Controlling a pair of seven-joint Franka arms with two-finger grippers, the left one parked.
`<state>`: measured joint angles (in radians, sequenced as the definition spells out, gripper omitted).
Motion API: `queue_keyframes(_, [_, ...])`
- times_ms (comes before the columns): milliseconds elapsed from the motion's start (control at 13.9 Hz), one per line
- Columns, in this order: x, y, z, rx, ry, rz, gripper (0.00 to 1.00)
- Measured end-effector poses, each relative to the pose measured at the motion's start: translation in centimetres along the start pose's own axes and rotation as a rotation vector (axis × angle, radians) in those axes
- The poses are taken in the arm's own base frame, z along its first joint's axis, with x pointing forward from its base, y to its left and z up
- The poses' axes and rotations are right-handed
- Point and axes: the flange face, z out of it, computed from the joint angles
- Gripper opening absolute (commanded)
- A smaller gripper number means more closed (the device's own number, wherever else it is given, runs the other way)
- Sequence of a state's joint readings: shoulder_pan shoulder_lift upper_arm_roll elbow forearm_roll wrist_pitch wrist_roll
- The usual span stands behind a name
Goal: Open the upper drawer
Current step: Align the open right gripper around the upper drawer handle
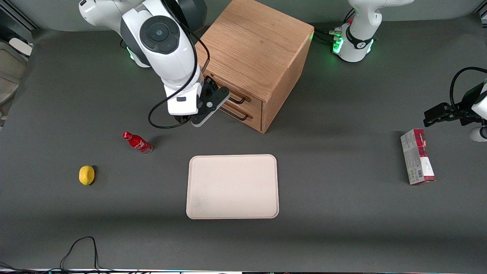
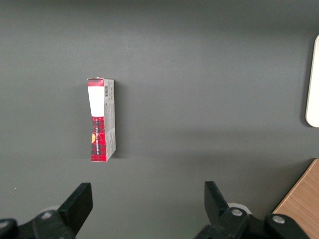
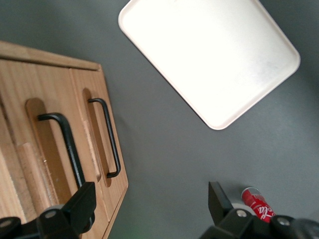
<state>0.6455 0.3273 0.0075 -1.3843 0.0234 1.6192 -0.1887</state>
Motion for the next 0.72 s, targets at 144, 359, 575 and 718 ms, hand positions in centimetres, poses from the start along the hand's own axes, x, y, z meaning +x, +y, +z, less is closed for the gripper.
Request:
queue_keyframes(144, [0.3, -2.4, 0.7, -0.002, -0.008, -0.041, 1.0])
queue_keyframes(359, [-0.1, -3.8, 1.2, -0.007, 0.009, -0.077, 1.0])
queue_keyframes(575, [-1.4, -3.2, 1.4, 0.05, 0.029, -0.132, 1.0])
queue_keyframes(718, [-2.4, -2.3, 0.8, 0.092, 0.047, -0.142, 1.0])
